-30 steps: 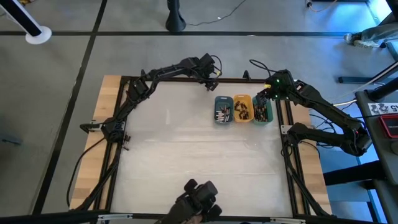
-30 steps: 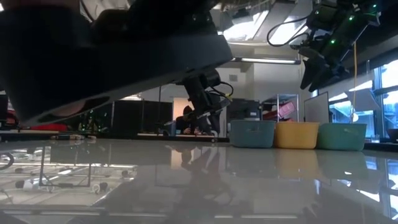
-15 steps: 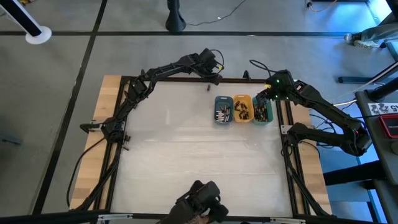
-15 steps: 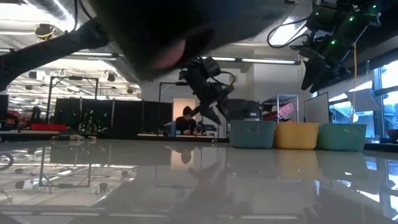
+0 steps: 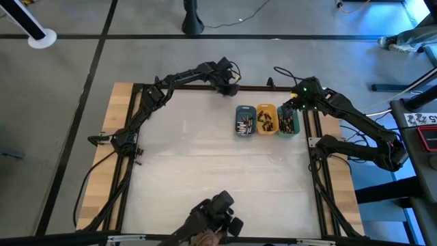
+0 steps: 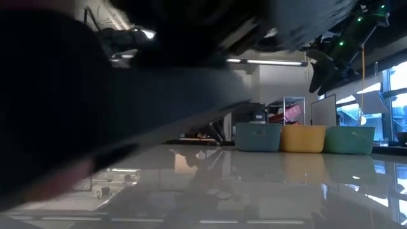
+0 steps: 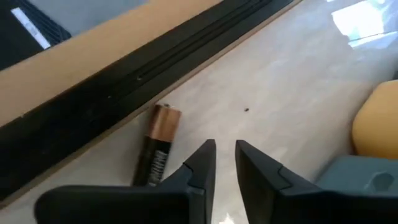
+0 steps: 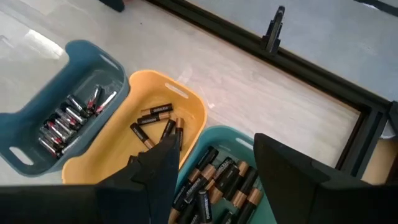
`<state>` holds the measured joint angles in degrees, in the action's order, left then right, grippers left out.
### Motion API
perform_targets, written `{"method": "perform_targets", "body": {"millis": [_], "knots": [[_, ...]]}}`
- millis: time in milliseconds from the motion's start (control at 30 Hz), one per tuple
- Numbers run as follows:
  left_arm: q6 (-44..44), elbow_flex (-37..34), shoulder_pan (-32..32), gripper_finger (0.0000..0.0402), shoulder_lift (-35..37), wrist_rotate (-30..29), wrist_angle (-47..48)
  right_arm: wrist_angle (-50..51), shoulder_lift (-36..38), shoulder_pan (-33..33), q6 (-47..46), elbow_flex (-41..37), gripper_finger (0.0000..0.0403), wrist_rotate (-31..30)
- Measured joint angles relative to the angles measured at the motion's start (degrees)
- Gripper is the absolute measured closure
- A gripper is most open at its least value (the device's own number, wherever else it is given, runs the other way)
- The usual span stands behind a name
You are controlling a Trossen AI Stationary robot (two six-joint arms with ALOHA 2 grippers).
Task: Sort batteries
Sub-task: Put the black battery into the green bin
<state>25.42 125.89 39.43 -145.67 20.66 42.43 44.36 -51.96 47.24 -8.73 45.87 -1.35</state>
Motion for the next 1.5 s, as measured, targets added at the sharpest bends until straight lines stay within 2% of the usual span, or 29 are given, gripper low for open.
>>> {"method": "perform_targets", "body": {"millis": [267,433,533,667,800,900,1267,1500], "knots": [[-2.06,0.09,2.71,0.0366,0.27,-0.48,10.66,1.75,0.00,0.00,0.04,0.00,0.0196,0.46],[-11.00,0.17,3.50,0.0370,0.60,2.55,18.98,1.69,0.00,0.00,0.85,0.00,0.0196,0.31],[-13.82,-0.06,2.28,0.0376,1.37,3.18,20.87,1.68,0.00,0.00,1.33,0.00,0.0196,-0.61],[-14.18,-0.07,0.24,0.0387,3.84,1.29,14.38,1.59,0.00,0.00,1.55,0.00,0.0196,-0.66],[-10.52,0.10,-0.36,0.0400,4.91,-7.05,2.26,0.88,0.00,0.02,1.55,0.00,0.0196,-0.70],[-7.33,0.08,-0.07,0.0401,3.48,-6.30,-2.60,0.63,0.00,0.02,1.48,0.00,0.0196,-0.63],[-0.47,0.06,2.37,0.0401,-1.82,-0.70,-6.47,1.28,0.00,0.00,-0.11,0.00,0.0196,0.93],[-2.03,0.20,3.21,0.0401,-1.75,-1.33,-0.17,1.79,0.00,0.00,-0.31,0.00,0.0196,1.39]]}}
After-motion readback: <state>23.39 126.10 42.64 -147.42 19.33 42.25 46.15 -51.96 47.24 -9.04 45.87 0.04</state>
